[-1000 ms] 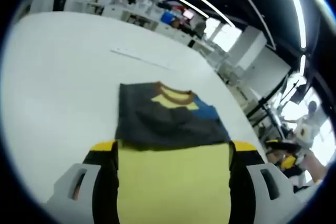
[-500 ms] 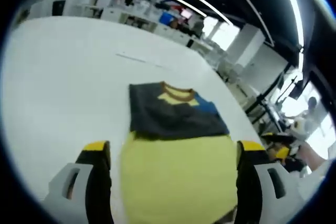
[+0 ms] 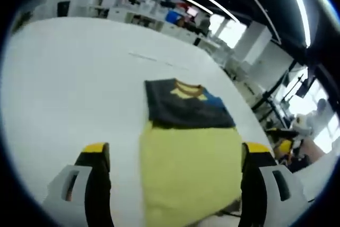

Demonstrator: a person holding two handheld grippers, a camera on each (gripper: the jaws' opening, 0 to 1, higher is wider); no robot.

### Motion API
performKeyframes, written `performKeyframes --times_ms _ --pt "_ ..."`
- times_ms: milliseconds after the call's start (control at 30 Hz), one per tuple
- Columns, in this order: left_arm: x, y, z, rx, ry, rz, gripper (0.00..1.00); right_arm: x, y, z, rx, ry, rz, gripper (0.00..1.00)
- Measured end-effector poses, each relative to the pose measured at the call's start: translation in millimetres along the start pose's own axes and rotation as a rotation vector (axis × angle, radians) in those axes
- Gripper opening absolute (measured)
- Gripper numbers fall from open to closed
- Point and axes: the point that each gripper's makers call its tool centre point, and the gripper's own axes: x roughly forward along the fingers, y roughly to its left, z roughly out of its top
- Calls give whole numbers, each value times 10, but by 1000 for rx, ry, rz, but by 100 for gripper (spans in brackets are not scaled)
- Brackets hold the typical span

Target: Fold the garment on the visible template until the final outline fits inside the template.

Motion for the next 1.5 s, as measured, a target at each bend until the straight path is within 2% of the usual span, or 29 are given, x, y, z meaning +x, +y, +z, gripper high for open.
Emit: performKeyframes --times_ms 300,667,1167,1333,1500 --pt "-283 58 -65 7 2 6 99 -10 28 18 -6 0 -11 90" --pt "-476 205 -48 48 18 23 99 -45 38 -7 7 -4 -33 90" --pt "-411 202 -77 66 44 -8 99 -12 70 2 14 -2 -47 90" --pt "-378 230 -203 70 81 -10 99 -11 64 -31 20 3 -48 90" --pt "-370 245 -343 53 106 -14 98 2 61 -158 32 32 -46 89"
